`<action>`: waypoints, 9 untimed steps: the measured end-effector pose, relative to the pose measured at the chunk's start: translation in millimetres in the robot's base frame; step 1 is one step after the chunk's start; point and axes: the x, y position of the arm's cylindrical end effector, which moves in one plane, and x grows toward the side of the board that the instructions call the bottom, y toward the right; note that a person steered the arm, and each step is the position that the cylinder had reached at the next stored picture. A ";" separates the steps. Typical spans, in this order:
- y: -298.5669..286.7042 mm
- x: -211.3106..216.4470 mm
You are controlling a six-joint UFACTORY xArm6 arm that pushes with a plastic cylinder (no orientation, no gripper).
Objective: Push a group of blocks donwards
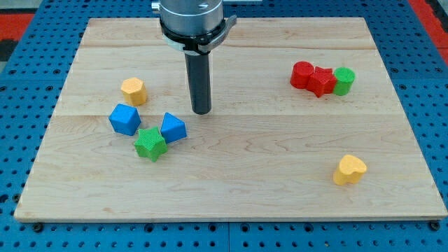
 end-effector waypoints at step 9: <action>-10.4 -34.2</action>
